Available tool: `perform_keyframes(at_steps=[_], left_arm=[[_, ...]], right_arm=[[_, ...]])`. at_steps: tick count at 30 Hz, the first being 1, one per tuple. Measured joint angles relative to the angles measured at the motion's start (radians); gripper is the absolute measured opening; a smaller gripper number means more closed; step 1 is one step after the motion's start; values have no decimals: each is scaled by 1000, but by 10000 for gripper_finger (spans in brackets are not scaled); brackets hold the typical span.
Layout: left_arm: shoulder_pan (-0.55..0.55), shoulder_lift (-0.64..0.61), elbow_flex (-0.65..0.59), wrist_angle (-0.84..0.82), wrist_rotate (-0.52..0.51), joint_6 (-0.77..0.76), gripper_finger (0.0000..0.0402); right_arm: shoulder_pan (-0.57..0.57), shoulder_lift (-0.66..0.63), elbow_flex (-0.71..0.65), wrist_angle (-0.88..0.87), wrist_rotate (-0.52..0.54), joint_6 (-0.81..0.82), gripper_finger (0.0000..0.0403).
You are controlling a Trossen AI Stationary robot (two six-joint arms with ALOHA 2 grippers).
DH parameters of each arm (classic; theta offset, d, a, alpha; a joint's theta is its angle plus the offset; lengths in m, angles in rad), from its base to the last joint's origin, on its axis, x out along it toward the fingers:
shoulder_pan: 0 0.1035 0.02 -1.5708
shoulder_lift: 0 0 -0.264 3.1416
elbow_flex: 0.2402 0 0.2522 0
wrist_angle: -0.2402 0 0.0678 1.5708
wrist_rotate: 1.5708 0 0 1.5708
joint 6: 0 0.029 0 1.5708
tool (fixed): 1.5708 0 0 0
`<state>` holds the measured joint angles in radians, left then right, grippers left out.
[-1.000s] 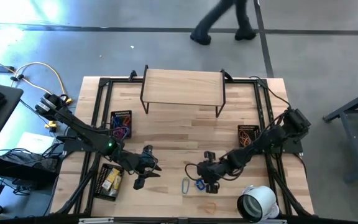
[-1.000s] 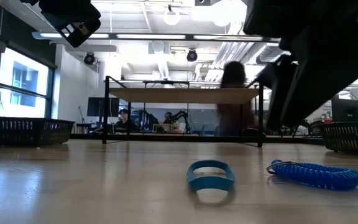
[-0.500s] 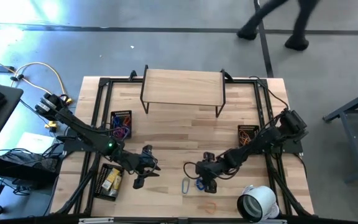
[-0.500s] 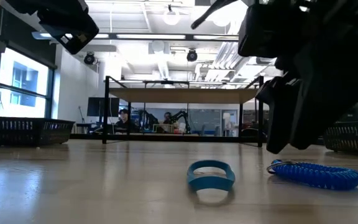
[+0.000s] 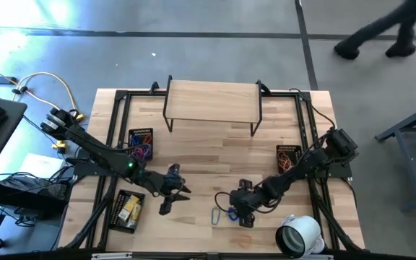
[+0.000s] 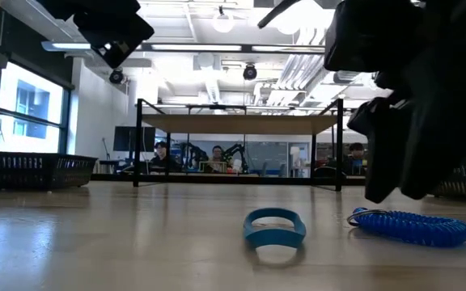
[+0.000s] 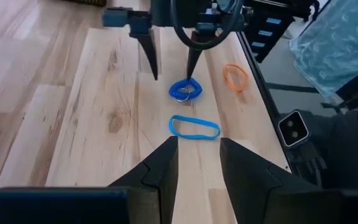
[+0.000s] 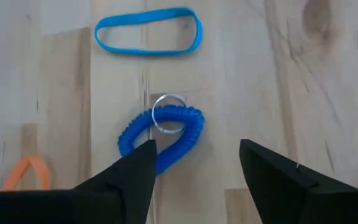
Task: Pick & Place Office Desk Supplies
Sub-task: Put the blue spring keychain into the top left black bin
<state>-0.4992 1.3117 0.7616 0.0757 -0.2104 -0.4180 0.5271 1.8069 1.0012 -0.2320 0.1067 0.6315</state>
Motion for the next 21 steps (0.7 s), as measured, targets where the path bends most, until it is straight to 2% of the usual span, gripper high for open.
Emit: perform_keyframes(at_steps=[5, 13, 21], left_arm=[[0, 0, 0, 0, 0, 38, 115], [0, 0, 0, 0, 0, 51, 115], [0, 0, 0, 0, -11, 51, 115]], right_arm=[[-3, 0, 0, 4, 56, 40, 220], [13, 0, 0, 47, 34, 83, 220], [34, 28, 0, 55, 99, 102, 220]])
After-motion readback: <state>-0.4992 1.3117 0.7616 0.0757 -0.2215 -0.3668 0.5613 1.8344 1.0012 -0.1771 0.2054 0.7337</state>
